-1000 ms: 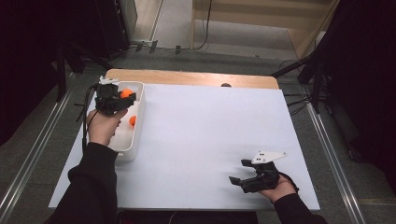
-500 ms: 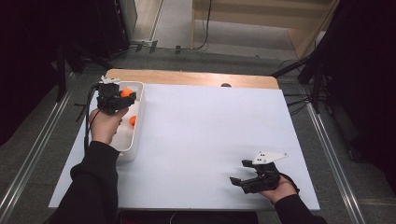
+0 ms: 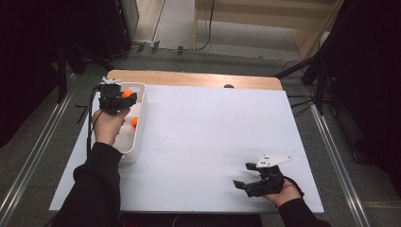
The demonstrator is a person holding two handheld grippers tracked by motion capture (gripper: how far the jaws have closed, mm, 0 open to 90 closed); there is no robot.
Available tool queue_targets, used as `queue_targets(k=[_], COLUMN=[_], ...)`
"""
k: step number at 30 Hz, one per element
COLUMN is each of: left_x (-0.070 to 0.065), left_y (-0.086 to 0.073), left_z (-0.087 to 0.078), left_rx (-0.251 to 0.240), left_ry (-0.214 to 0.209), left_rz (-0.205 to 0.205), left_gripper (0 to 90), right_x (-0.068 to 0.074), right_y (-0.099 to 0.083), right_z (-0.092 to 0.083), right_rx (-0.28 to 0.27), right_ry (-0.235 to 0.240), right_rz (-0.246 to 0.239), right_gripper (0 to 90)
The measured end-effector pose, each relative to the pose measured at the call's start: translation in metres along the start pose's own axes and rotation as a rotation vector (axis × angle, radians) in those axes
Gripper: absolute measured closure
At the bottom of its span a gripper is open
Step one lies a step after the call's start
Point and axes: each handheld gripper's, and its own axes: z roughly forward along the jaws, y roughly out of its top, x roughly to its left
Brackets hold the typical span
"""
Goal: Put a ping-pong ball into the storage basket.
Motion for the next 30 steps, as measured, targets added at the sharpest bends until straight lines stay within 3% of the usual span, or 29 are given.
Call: queue_targets(k=[5, 18, 30], left_x=[0.004, 0.002, 0.004], left_y=[-0.001, -0.002, -0.002], left_z=[0.005, 0.011, 0.011], left_rx=[0.006, 0.015, 0.020], left_ry=[0.022, 0.022, -0.005], left_rz=[0.002, 0.009, -0.007], left_gripper=[49.7, 49.7, 49.7], right_x=[0.000, 0.000, 0.000], right_y=[-0.001, -0.001, -0.001], right_z=[0.000, 0.000, 0.000], right_rx=[-0.004, -0.002, -0.003], right_ry=[-0.002, 0.001, 0.000], right_rz=[0.002, 0.005, 0.003], right_gripper=[12.6, 12.6, 12.6])
